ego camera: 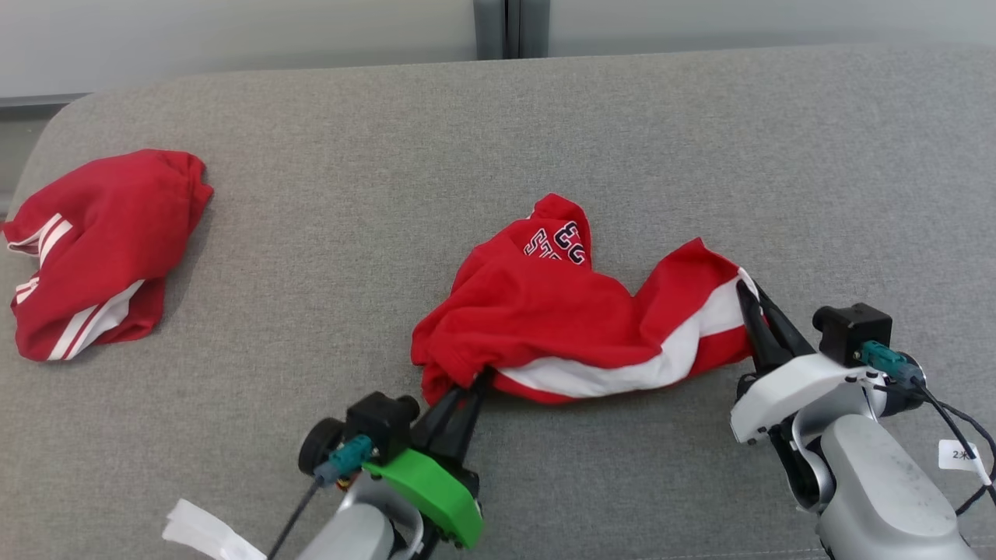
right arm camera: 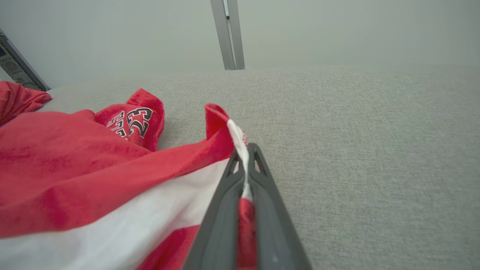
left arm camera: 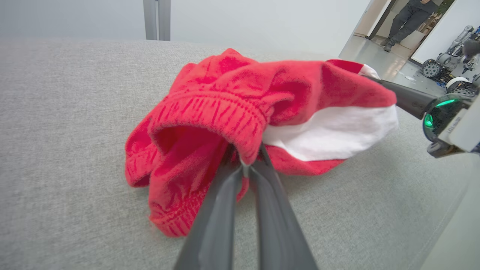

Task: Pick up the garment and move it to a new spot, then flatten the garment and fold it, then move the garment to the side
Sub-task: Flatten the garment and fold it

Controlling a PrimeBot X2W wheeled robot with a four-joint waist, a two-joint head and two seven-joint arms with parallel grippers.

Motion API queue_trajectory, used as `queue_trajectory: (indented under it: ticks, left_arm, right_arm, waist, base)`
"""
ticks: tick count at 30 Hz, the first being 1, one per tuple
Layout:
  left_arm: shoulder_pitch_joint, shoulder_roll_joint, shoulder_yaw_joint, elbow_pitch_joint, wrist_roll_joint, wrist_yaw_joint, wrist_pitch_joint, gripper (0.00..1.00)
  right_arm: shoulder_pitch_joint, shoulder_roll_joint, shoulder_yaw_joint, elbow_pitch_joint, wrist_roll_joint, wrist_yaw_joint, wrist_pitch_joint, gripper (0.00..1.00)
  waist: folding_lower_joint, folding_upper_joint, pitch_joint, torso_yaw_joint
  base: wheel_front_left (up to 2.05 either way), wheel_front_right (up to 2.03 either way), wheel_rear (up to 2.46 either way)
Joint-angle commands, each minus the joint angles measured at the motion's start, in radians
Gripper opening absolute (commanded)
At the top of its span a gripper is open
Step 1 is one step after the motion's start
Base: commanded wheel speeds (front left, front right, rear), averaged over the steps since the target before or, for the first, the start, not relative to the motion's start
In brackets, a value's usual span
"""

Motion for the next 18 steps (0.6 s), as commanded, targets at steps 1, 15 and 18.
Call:
queue_trajectory:
  ticks: [1, 15, 18]
  left_arm:
    - [-0.036, 0.021, 0.010, -0.010, -0.017, -0.003, -0.001, 0.00]
    - [-0.542, 0.174, 0.010, 0.026, -0.280, -0.003, 0.163, 0.00]
    - [-0.693, 0.179, 0.013, 0.061, -0.340, -0.003, 0.209, 0.00]
  right_arm:
    - [-0.017, -0.001, 0.014, -0.017, 0.023, -0.001, -0.001, 0.00]
    - [-0.445, -0.021, 0.183, 0.088, 0.319, -0.001, 0.090, 0.00]
    - [-0.590, -0.002, 0.173, 0.123, 0.415, -0.001, 0.129, 0.00]
  waist:
    - [0.0000, 0.0000, -0.004, -0.006]
    - [0.0000, 0.0000, 0.131, -0.063]
    - [0.0000, 0.0000, 0.186, -0.078]
  base:
    - [0.00, 0.00, 0.00]
    - [0.00, 0.00, 0.00]
    - [0.00, 0.00, 0.00]
